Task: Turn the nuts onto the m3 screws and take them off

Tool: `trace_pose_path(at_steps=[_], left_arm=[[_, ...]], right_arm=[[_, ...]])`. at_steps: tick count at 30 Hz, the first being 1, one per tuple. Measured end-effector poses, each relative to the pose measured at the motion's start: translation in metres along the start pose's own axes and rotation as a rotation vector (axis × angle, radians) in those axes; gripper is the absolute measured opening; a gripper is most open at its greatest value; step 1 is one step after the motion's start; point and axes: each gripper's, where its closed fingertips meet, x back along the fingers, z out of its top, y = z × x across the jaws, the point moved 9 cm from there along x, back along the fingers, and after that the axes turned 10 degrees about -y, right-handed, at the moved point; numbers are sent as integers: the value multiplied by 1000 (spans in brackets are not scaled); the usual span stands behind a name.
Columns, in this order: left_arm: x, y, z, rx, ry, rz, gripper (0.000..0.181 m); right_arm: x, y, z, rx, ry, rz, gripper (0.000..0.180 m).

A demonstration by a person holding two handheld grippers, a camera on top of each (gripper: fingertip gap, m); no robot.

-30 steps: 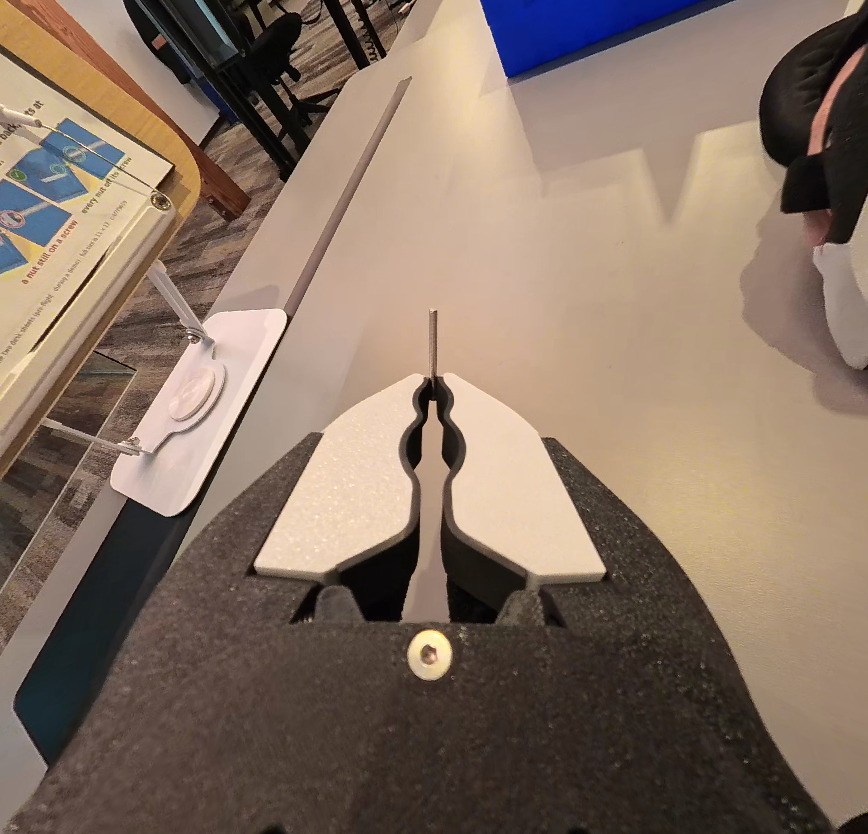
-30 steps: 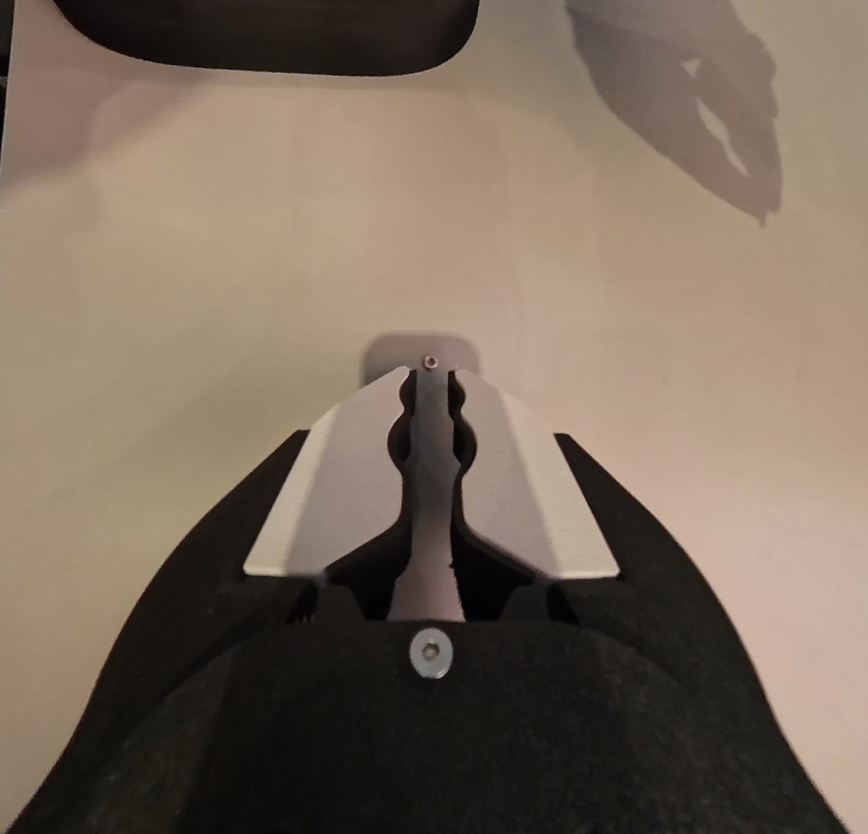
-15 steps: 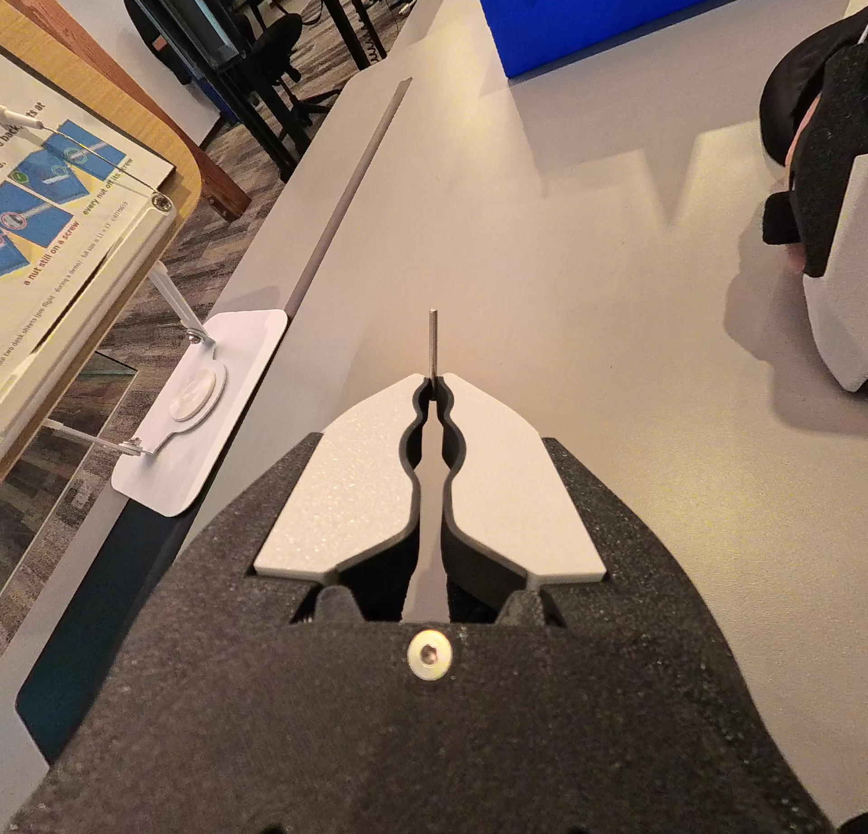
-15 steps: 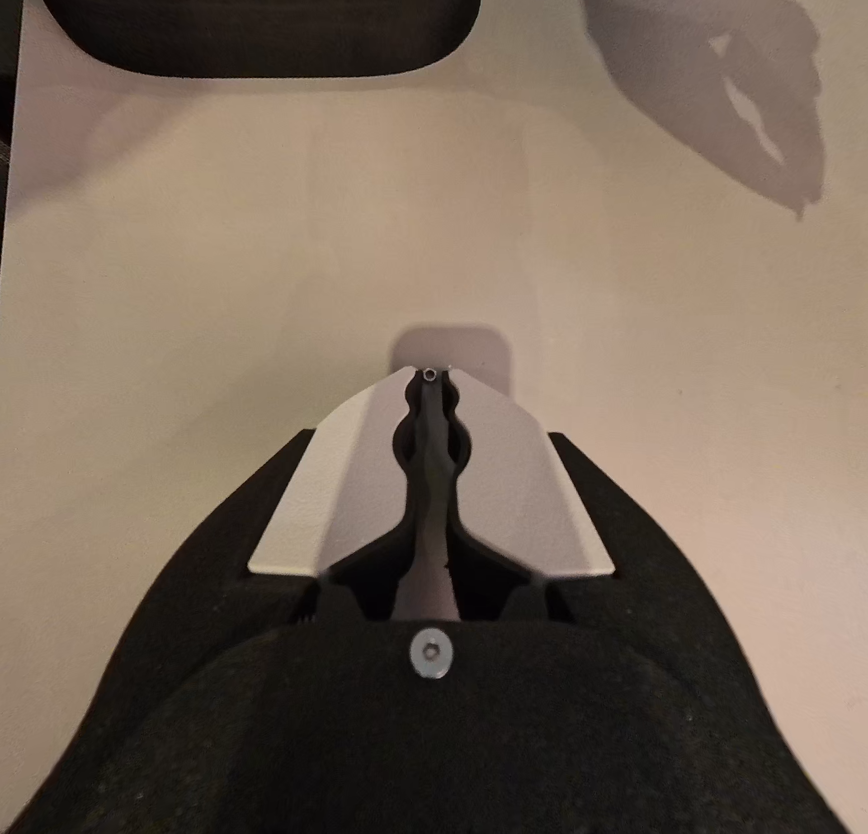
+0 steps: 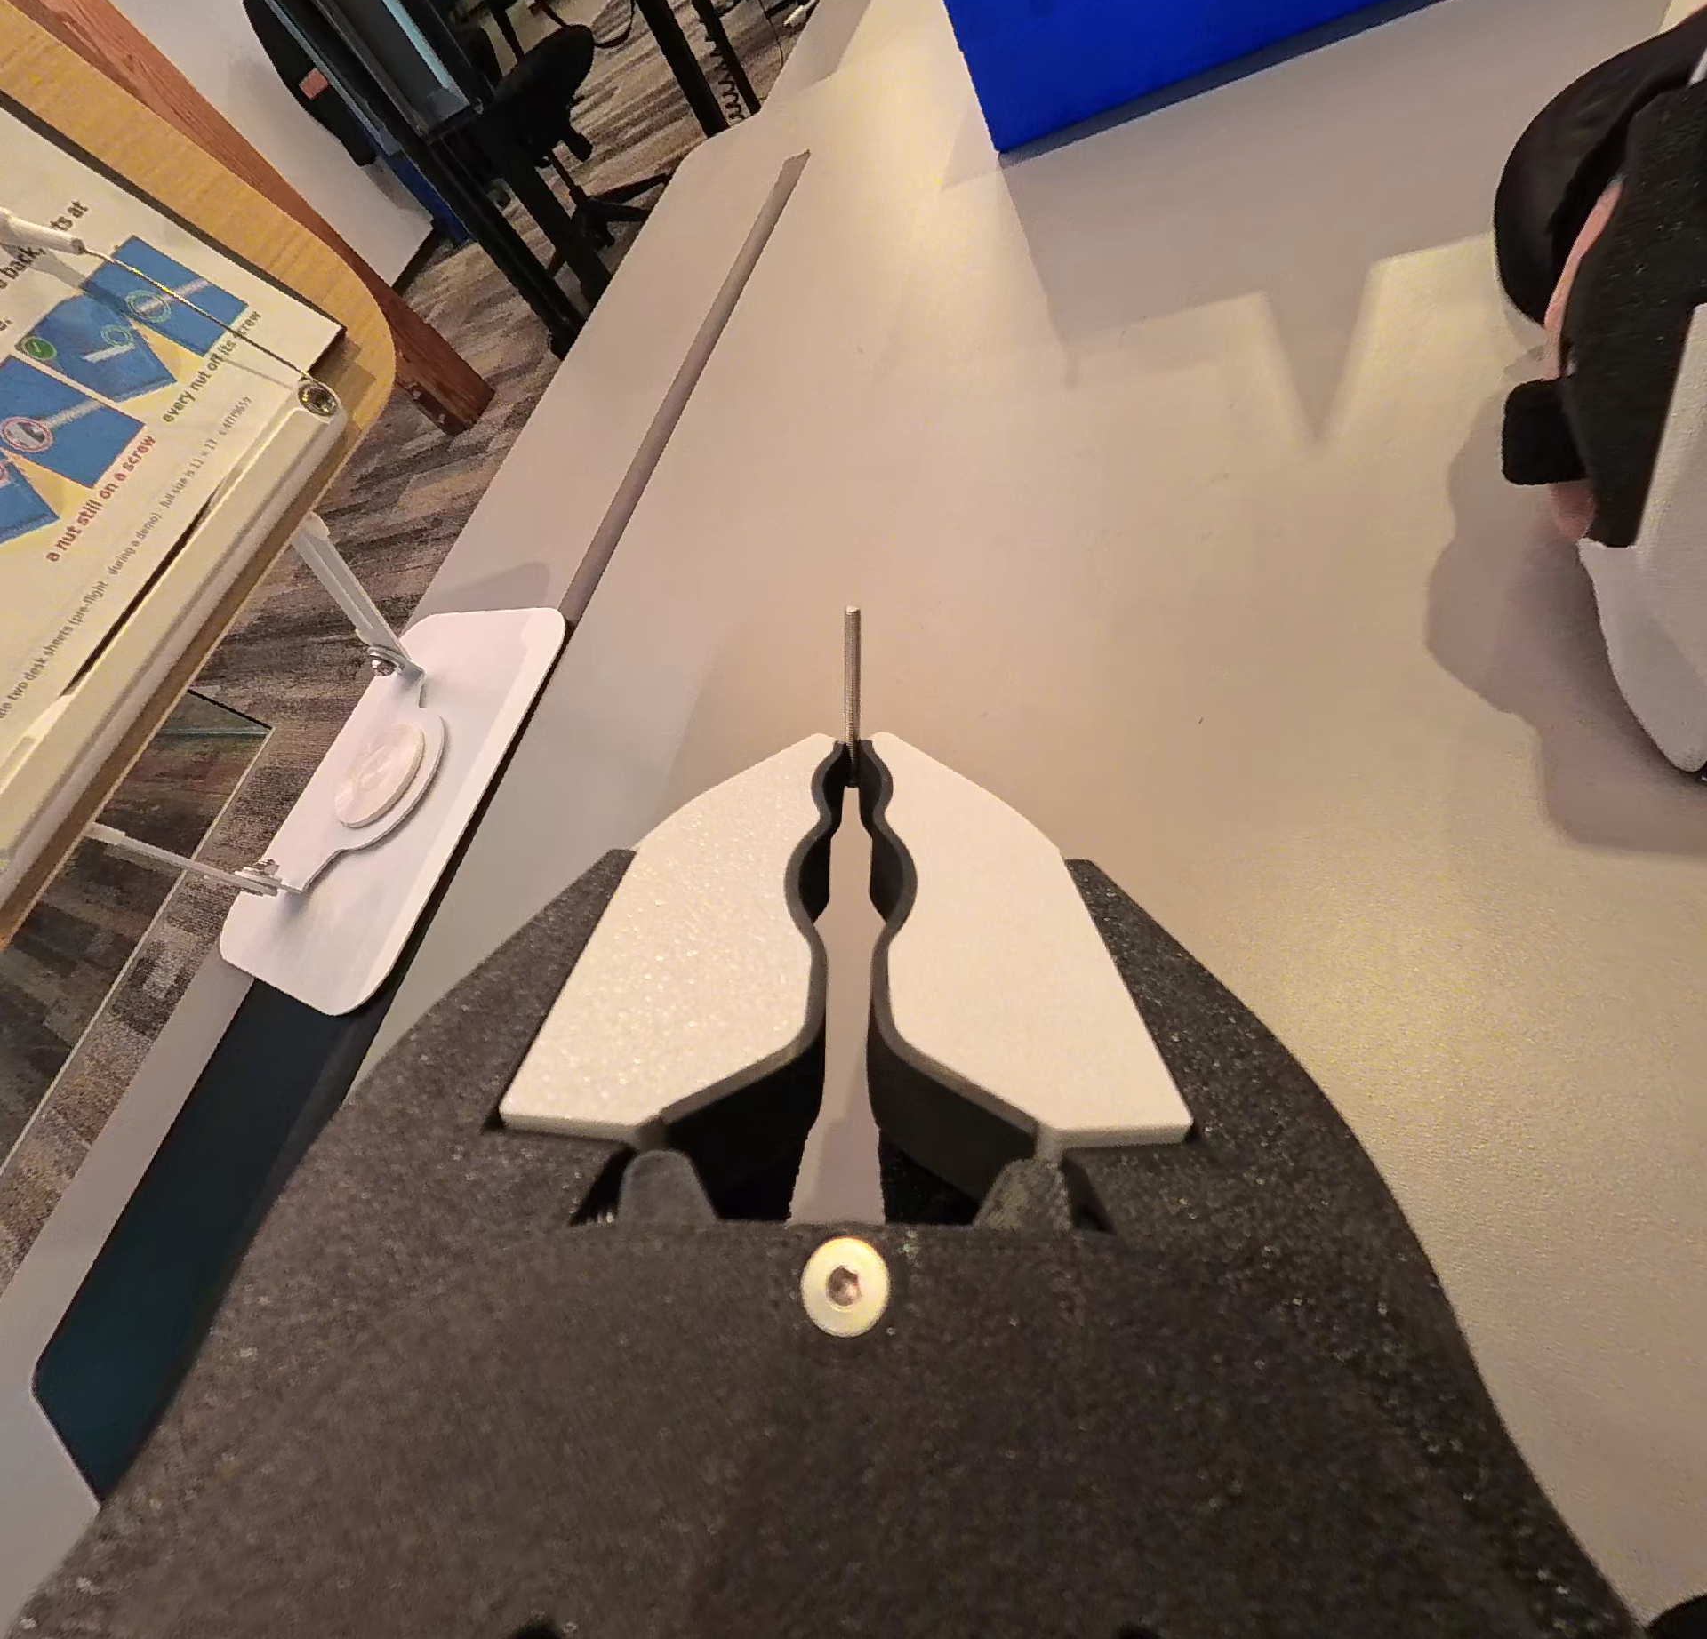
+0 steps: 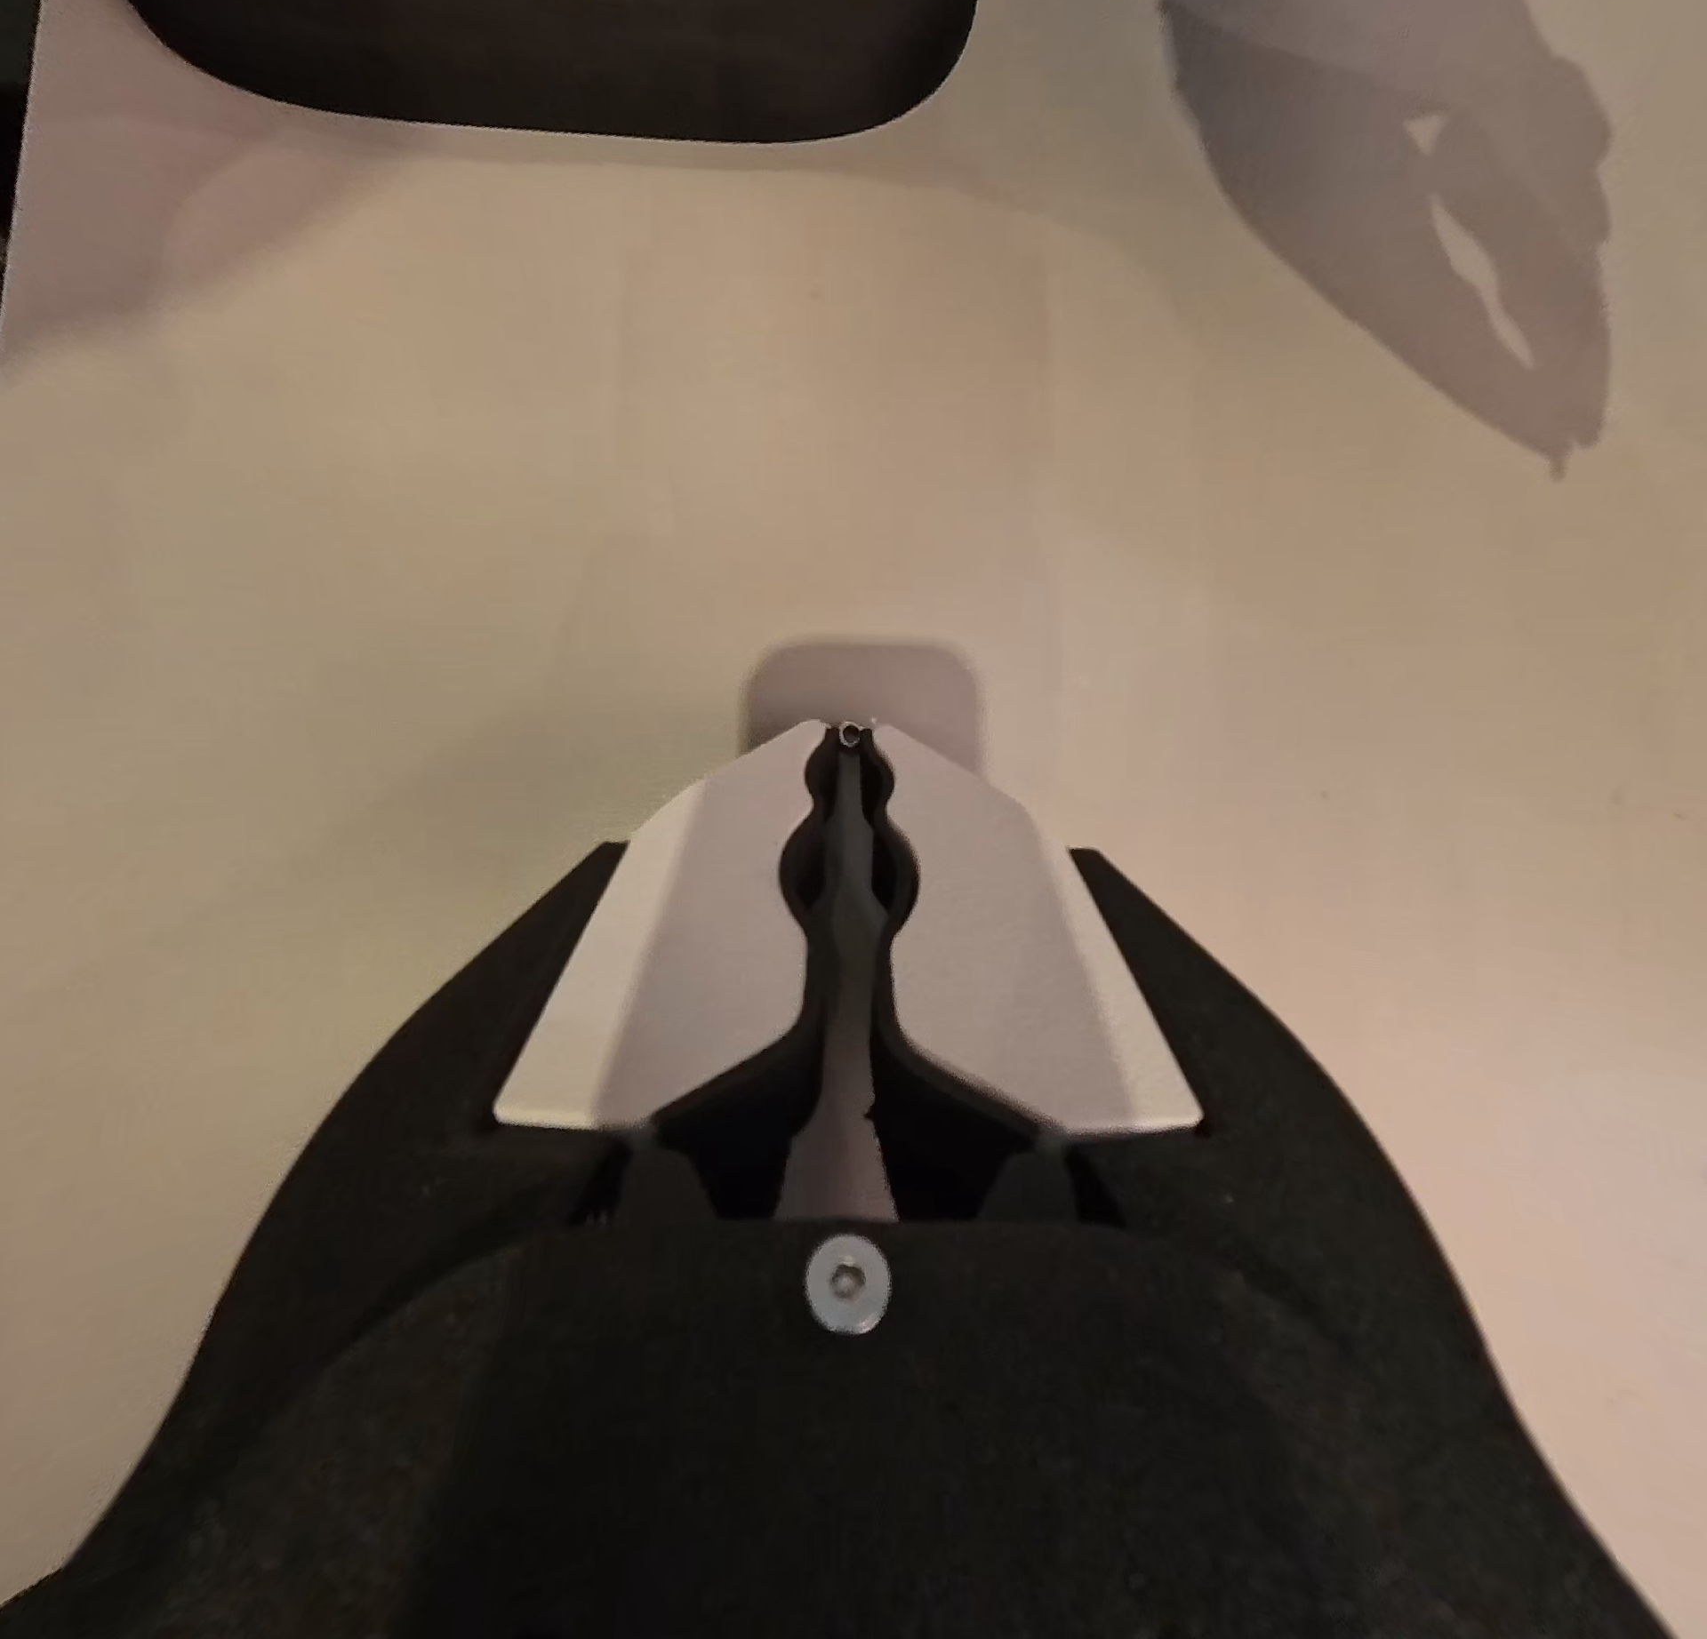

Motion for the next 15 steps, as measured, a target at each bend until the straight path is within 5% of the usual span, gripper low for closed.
trace_pose_path(at_steps=[15], left_arm=[[1, 0, 0, 0, 1, 2, 2]], right_arm=[[2, 1, -2, 36, -5, -9, 11]])
